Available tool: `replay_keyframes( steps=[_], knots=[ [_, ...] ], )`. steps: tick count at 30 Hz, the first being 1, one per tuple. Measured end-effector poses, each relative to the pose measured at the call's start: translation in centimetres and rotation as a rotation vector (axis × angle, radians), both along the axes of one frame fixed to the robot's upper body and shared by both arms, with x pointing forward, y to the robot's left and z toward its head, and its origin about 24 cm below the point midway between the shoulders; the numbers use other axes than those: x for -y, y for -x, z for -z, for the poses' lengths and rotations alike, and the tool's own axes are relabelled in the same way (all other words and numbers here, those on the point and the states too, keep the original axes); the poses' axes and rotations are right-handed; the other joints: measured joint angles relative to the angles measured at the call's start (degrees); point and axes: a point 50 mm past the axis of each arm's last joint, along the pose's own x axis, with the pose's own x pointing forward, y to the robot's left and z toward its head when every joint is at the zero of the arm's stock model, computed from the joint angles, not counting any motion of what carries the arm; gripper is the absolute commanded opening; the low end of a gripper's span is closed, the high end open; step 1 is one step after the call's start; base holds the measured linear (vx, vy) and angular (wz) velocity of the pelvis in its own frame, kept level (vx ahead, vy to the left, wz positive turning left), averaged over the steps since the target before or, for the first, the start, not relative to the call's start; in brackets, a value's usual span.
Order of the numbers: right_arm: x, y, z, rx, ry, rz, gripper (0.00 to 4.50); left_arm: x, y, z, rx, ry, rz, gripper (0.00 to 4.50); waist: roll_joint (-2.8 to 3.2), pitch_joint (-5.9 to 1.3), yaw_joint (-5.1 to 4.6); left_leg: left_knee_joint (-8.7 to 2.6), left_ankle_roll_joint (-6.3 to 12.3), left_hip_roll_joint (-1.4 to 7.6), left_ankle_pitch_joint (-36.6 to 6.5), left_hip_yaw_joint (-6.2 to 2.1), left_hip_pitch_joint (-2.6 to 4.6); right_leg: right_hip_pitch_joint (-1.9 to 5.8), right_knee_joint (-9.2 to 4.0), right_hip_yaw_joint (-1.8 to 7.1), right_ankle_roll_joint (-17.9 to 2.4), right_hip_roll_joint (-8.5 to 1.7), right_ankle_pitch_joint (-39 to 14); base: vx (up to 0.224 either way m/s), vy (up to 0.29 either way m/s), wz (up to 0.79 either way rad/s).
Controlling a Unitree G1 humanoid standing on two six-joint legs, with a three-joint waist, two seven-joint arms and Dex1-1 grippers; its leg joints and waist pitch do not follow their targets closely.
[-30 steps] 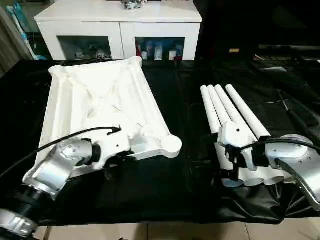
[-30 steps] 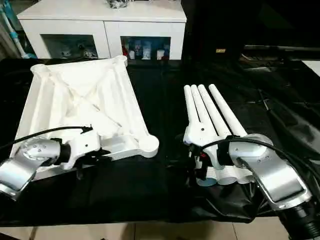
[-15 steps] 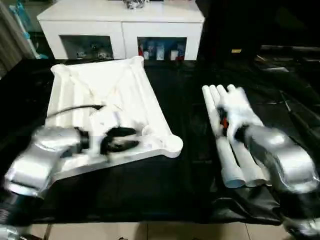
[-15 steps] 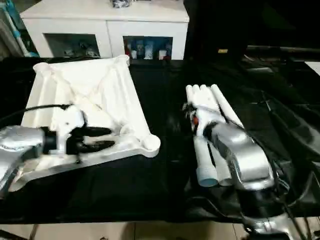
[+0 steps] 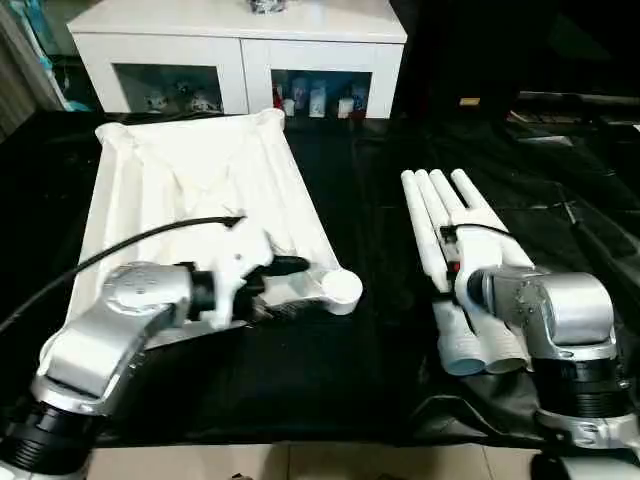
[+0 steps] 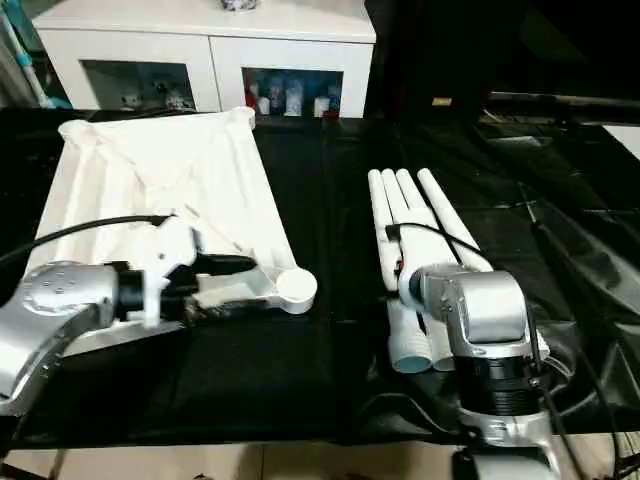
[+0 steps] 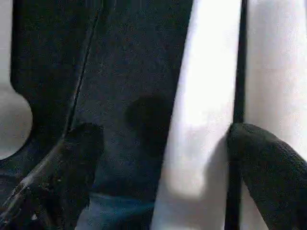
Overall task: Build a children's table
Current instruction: Pick table leg
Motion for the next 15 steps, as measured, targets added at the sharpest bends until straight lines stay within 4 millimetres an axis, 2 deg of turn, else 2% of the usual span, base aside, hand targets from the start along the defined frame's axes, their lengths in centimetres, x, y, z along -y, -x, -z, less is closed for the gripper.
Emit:
replay_keyframes(
  steps=[12,14,15],
  knots=[
    [-0.1,0.7,0.8,-0.119,0.01,0.023,4.5,0.4,1.1,-0.3,-0.056,-0.012,0.065,4.47,-0.19,0.06,0.37,-0.08,-0.38,0.01,0.2,0.0,0.02,-0.01,0.03,-0.01,0.0,0.0,0.0,0.0,0.0,0.0],
    [-0.1,0.7,1.0,-0.126,0.008,0.022,4.22,0.4,1.1,-0.3,-0.058,-0.013,0.063,4.5,-0.22,0.07,0.42,-0.08,-0.4,0.01,0.2,0.0,0.02,-0.01,0.05,-0.01,0.0,0.0,0.0,0.0,0.0,0.0],
    [-0.1,0.7,1.0,-0.127,0.007,0.022,4.22,0.4,1.1,-0.2,-0.061,-0.014,0.062,4.5,-0.23,0.07,0.45,-0.08,-0.4,0.01,0.3,0.0,0.02,-0.01,0.05,-0.01,0.0,0.0,0.0,0.0,0.0,0.0]
  ],
)
